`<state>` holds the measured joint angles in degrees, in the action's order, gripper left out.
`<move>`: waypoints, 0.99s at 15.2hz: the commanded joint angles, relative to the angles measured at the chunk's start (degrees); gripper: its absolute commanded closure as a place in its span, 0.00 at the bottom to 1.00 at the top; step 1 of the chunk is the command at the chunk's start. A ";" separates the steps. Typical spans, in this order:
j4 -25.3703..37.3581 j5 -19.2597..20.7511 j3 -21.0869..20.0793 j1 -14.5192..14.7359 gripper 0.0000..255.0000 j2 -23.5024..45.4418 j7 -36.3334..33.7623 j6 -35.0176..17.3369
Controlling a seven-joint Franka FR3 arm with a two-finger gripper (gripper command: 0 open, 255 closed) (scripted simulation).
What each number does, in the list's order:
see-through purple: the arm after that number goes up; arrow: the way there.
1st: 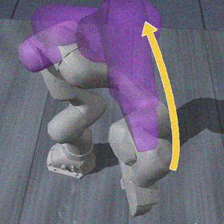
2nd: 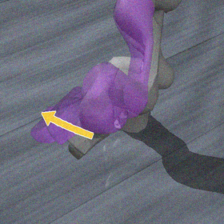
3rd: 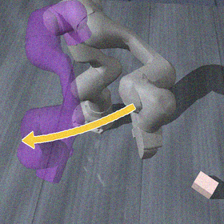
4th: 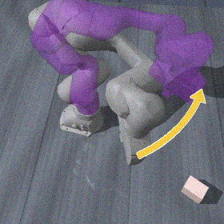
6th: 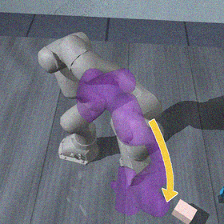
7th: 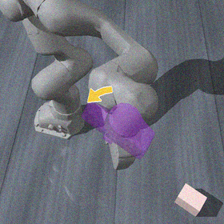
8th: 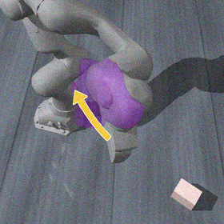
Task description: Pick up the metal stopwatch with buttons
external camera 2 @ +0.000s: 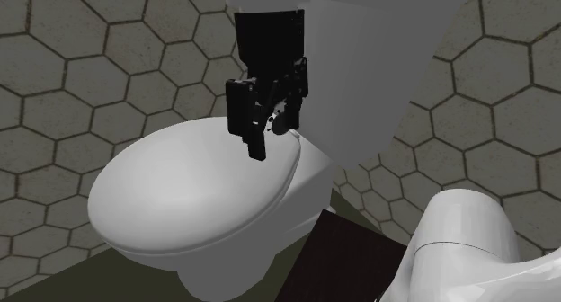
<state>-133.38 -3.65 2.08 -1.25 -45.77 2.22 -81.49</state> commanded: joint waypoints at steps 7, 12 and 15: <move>-3.13 9.04 8.46 1.52 0.00 1.04 18.18 -3.97; -3.29 15.80 15.67 2.99 0.00 4.96 32.92 -9.09; -2.30 19.07 20.04 4.26 0.00 8.56 41.52 -12.78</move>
<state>-136.35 14.36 20.65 2.46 -38.80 40.53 -92.94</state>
